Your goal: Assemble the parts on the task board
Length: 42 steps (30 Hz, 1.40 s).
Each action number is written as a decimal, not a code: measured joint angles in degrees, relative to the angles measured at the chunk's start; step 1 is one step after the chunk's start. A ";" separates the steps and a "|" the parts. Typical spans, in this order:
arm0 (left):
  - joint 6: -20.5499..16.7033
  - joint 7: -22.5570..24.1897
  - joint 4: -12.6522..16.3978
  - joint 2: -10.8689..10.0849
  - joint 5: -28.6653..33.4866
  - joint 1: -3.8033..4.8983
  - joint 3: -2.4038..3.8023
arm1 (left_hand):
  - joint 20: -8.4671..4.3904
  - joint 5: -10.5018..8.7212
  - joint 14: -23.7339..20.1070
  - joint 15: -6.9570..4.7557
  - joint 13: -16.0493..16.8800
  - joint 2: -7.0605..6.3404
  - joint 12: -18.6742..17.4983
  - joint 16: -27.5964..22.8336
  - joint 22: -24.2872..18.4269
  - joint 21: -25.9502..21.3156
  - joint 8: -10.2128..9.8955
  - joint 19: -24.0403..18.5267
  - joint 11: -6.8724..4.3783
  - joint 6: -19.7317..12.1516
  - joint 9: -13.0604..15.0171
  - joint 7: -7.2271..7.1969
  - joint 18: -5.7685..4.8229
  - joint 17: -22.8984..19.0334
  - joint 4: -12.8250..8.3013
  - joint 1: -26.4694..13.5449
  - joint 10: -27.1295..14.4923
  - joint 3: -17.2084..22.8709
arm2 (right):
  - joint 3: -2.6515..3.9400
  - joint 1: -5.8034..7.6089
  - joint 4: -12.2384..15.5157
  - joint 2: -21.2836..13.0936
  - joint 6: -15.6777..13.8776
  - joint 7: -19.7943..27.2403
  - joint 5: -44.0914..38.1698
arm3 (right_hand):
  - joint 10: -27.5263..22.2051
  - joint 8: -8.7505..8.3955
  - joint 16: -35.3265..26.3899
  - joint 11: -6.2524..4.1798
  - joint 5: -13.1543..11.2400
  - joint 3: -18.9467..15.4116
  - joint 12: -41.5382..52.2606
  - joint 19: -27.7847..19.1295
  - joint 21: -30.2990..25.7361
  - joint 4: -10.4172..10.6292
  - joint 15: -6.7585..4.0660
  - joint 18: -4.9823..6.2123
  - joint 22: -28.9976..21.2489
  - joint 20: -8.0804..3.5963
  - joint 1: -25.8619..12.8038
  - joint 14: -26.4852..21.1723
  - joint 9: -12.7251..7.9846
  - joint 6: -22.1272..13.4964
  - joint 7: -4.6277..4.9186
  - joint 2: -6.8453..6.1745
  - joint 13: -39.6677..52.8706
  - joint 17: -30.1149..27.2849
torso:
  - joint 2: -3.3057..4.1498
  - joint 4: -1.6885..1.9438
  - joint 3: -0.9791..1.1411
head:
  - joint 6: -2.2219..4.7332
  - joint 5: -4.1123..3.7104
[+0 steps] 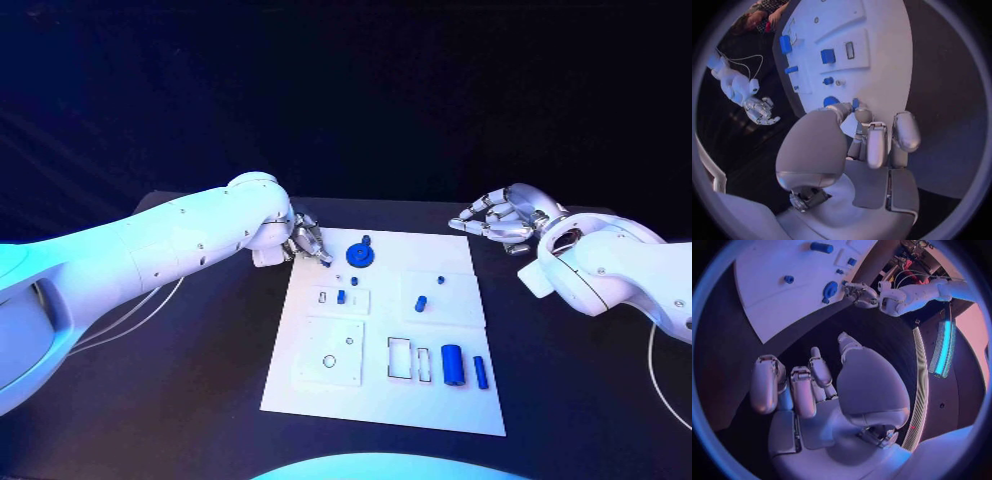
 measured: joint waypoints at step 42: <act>-10.33 -0.55 22.81 -12.83 -0.24 -3.23 -1.81 | -0.93 0.81 -0.01 -0.81 0.30 -3.96 2.12 3.32 4.21 2.15 5.96 3.36 -1.14 0.33 0.27 -0.74 0.00 -0.02 -0.31 -6.84 3.59 8.37 | -0.01 0.00 -0.12 -0.46 0.20 -0.14 -0.19 | 0.00 0.23 0.00 0.00 0.00 -0.16 0.00 0.00 0.00 -0.16 0.00 0.00 0.02 0.00 0.00 0.00 -0.06 0.00 0.00 0.00 0.00 -0.03 | -0.44 0.54 0.13 | -0.63 0.65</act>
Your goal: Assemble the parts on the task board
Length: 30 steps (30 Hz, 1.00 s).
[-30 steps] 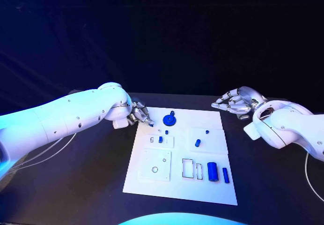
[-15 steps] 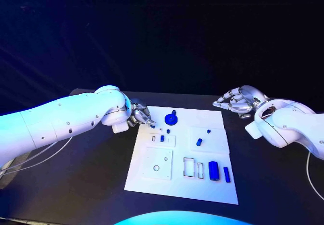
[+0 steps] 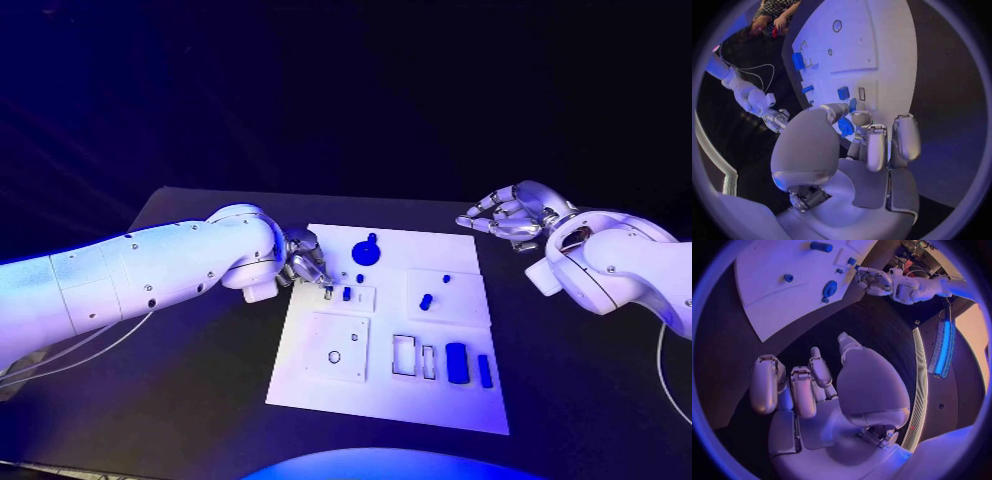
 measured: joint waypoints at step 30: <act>1.21 -0.33 1.47 -0.25 -6.67 -0.65 -0.18 | -0.21 -0.33 0.01 -0.42 0.36 -1.20 0.43 0.23 0.28 0.00 0.65 0.20 -0.19 0.54 2.82 -0.52 0.00 -0.01 -2.74 -1.66 0.61 3.09 | 0.00 0.00 -0.07 -0.11 0.32 -0.03 -0.09 | 0.00 0.00 0.00 0.00 0.00 0.00 0.00 0.00 0.00 0.00 0.00 0.00 -0.02 0.00 0.00 0.00 0.01 0.00 0.00 0.00 0.00 -0.01 | 0.00 -0.07 0.00 | -0.57 0.04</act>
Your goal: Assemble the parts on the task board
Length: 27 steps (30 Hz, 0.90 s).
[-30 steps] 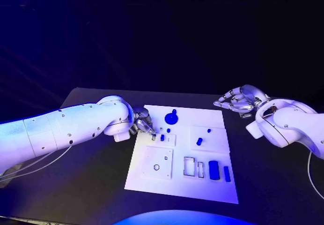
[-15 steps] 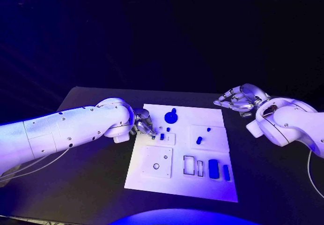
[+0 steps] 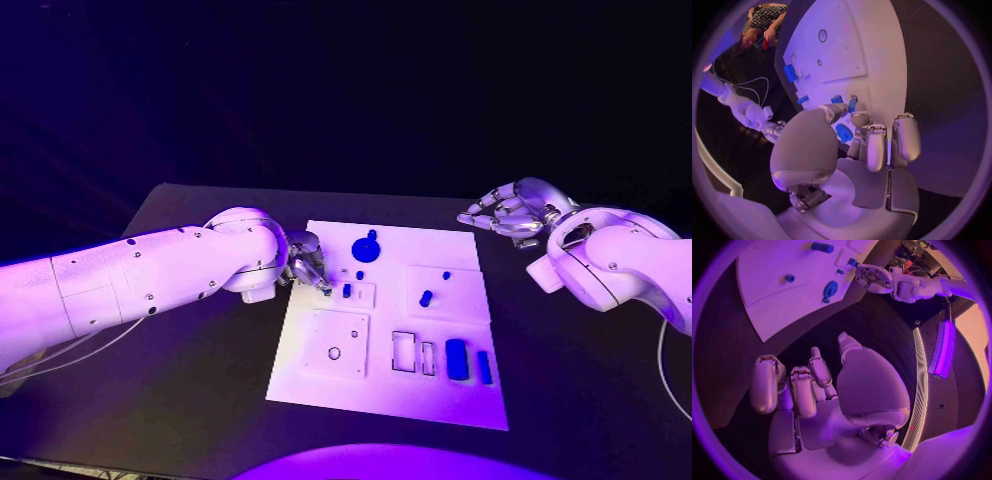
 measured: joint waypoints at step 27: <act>1.67 -0.36 -0.19 0.64 -1.03 0.12 -0.01 | 0.00 0.14 0.00 0.00 0.40 0.22 0.42 0.00 0.07 0.00 0.03 0.00 0.01 0.05 -0.03 0.00 0.01 -0.01 -0.01 -0.22 0.42 -0.01 | 0.00 -0.01 0.00 0.02 0.09 -0.03 -0.03 | 0.00 0.00 0.00 0.00 0.00 -0.33 0.00 0.00 0.00 0.00 0.00 0.00 0.03 0.00 0.23 0.00 -0.06 0.00 0.00 0.23 0.00 0.04 | 0.03 -0.02 0.03 | -0.08 -0.03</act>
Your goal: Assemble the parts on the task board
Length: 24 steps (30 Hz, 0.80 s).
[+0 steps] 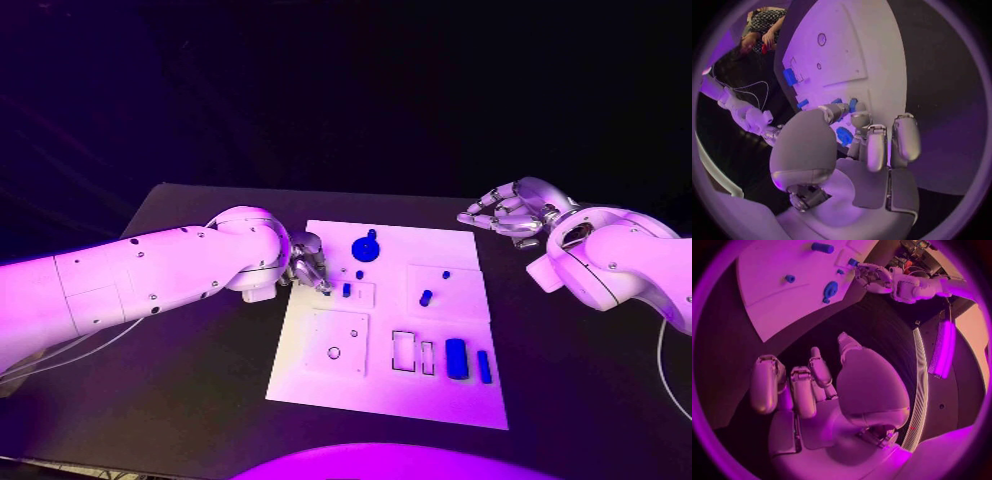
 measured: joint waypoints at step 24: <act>1.16 -0.34 -1.09 0.88 0.05 -0.01 -0.14 | -0.51 -0.26 0.00 -0.43 2.68 -1.07 2.48 0.67 1.06 0.25 1.13 0.93 -1.10 2.32 -1.46 -1.74 -0.92 0.00 -2.88 -8.30 1.97 1.06 | 0.00 0.01 0.02 -0.05 0.08 0.05 -0.01 | 0.00 0.23 0.00 0.00 0.00 -1.30 0.00 0.00 -0.25 0.24 0.00 0.00 -0.02 0.00 -0.33 0.00 -0.11 -0.15 0.15 0.33 -0.14 -0.02 | 0.03 0.02 -0.02 | -0.54 -0.43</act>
